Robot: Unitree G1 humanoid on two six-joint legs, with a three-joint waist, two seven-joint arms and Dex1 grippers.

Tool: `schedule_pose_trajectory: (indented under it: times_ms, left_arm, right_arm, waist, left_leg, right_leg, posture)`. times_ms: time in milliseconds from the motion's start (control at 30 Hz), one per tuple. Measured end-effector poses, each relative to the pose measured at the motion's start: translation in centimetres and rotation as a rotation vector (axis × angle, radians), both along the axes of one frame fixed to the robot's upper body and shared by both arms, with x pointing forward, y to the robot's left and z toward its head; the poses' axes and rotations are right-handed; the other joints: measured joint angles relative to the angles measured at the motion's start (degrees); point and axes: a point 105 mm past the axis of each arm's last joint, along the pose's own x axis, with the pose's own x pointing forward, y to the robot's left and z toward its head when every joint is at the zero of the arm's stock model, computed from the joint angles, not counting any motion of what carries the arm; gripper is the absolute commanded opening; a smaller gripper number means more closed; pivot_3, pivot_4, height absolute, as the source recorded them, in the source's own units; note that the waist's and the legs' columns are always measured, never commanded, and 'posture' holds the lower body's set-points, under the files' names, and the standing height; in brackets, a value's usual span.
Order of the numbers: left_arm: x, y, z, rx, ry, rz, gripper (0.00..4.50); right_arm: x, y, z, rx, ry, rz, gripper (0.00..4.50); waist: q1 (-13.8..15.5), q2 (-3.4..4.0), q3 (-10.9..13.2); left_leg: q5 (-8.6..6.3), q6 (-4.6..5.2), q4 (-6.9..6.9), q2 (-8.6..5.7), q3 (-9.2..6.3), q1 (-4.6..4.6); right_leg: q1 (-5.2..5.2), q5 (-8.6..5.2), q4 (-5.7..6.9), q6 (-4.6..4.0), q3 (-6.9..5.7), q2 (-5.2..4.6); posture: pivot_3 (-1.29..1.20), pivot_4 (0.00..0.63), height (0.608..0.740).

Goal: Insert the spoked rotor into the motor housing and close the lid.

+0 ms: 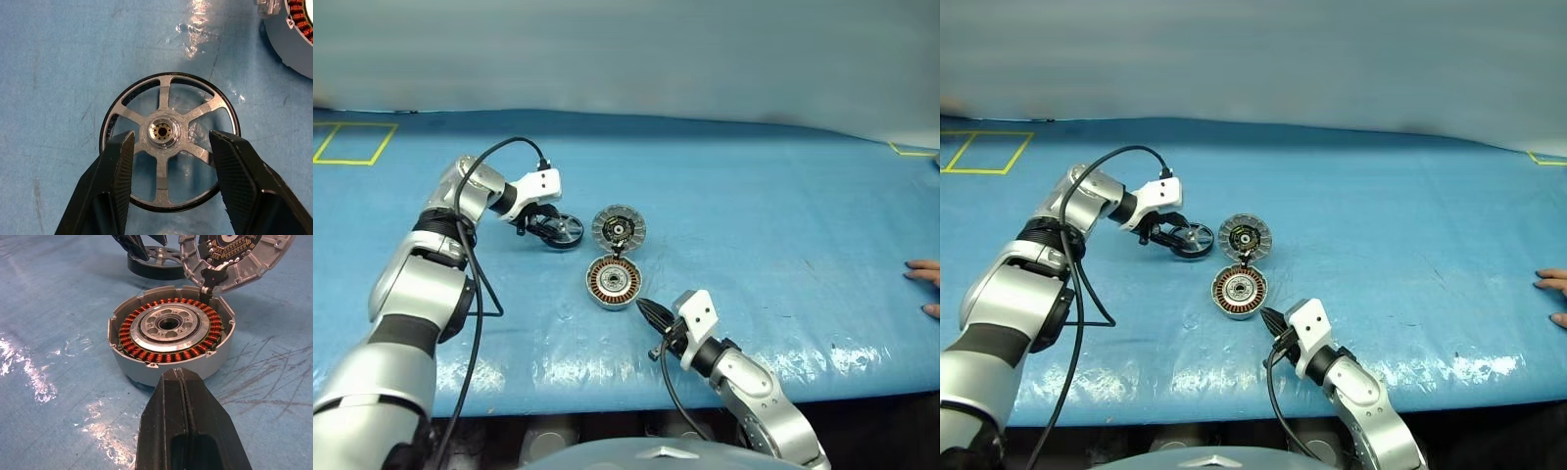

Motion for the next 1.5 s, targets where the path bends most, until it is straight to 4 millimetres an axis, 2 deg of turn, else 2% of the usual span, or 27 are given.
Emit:
schedule_pose_trajectory:
  times_ms: [633, 767, 800, 1000, 1100, 1200, 1267, 1400, 1500]
  left_arm:
    - [-0.4, -0.1, -1.1, 0.089, 0.03, -0.051, 2.57]
    - [-0.1, -0.1, -0.7, 0.109, 0.017, -0.048, 1.39]
    - [0.0, -0.1, -0.6, 0.112, 0.013, -0.038, 1.27]
    - [-0.1, 0.6, -0.4, 0.104, 0.017, -0.021, 1.27]
    - [-0.8, 2.8, 0.3, 0.132, 0.026, -0.032, 1.27]
    - [-1.7, 5.7, 2.1, 0.191, 0.014, -0.042, 1.27]
    - [-2.5, 6.7, 3.0, 0.208, 0.01, -0.069, 1.27]
    - [-4.8, 6.8, 3.2, 0.167, 0.025, -0.139, 1.27]
    - [-6.6, 4.8, 3.4, 0.061, 0.038, -0.204, 1.27]
  right_arm:
    - [0.2, 0.1, 0.2, 0.012, -0.004, -0.017, 0.0]
    - [0.3, 0.2, 0.2, 0.015, -0.006, -0.019, 0.0]
    - [0.3, 0.2, 0.2, 0.016, -0.006, -0.019, 0.0]
    - [0.2, 0.2, 0.2, 0.014, -0.004, -0.018, 0.0]
    - [0.1, -0.1, 0.0, 0.002, 0.002, -0.014, 0.0]
    - [-0.1, -0.4, -0.3, -0.009, 0.012, -0.012, 0.0]
    - [-0.2, -0.4, -0.3, -0.007, 0.016, -0.005, 0.0]
    - [-0.3, -0.5, -0.4, -0.008, 0.025, 0.015, 0.0]
    - [-0.4, -0.4, -0.2, 0.003, -0.002, 0.032, 0.0]
  waist:
    - [0.05, 0.0, 0.0]
    - [0.04, 0.0, 0.0]
    - [0.04, 0.0, 0.0]
    - [-0.1, 0.0, 0.0]
    - [-0.38, 0.0, 0.01]
    - [-0.25, 0.0, 0.01]
    - [-0.06, 0.02, 0.02]
    - [0.11, 0.04, 0.04]
    - [0.26, 0.06, 0.04]
  left_leg:
    - [-0.03, 0.06, 0.11, -0.01, 0.01, -0.02]
    - [-0.04, 0.06, 0.13, -0.01, 0.01, 0.01]
    - [-0.04, 0.06, 0.14, -0.01, 0.0, 0.02]
    - [-0.04, 0.06, 0.23, 0.0, 0.02, -0.01]
    - [-0.04, 0.06, 0.23, 0.03, 0.03, -0.03]
    - [-0.04, 0.06, 0.22, 0.06, 0.04, -0.04]
    - [-0.04, 0.07, 0.22, 0.1, 0.05, -0.03]
    - [-0.1, 0.16, 0.36, 0.37, 0.08, -0.05]
    - [-0.12, 0.2, 0.45, 0.36, 0.07, -0.04]
  right_leg:
    - [0.02, 0.04, 0.01, 0.06, 0.01, -0.02]
    - [0.06, 0.04, 0.02, 0.07, 0.01, -0.02]
    - [0.07, 0.05, 0.03, 0.07, 0.01, -0.02]
    - [0.02, 0.05, 0.13, 0.08, 0.03, -0.02]
    - [-0.03, 0.04, 0.16, 0.05, 0.04, 0.0]
    - [-0.05, 0.02, 0.17, 0.02, 0.03, 0.0]
    - [-0.03, 0.01, 0.17, 0.0, 0.04, -0.05]
    - [0.03, -0.08, 0.17, -0.15, 0.03, -0.14]
    - [0.08, -0.08, 0.17, -0.15, 0.03, -0.18]
  posture:
    - [0.0, 0.15, 0.74]
    - [0.0, 0.15, 0.74]
    - [0.0, 0.15, 0.74]
    - [0.0, 0.15, 0.74]
    - [0.0, 0.15, 0.74]
    - [0.0, 0.15, 0.74]
    - [0.0, 0.15, 0.74]
    - [0.0, 0.15, 0.74]
    - [0.0, 0.15, 0.74]
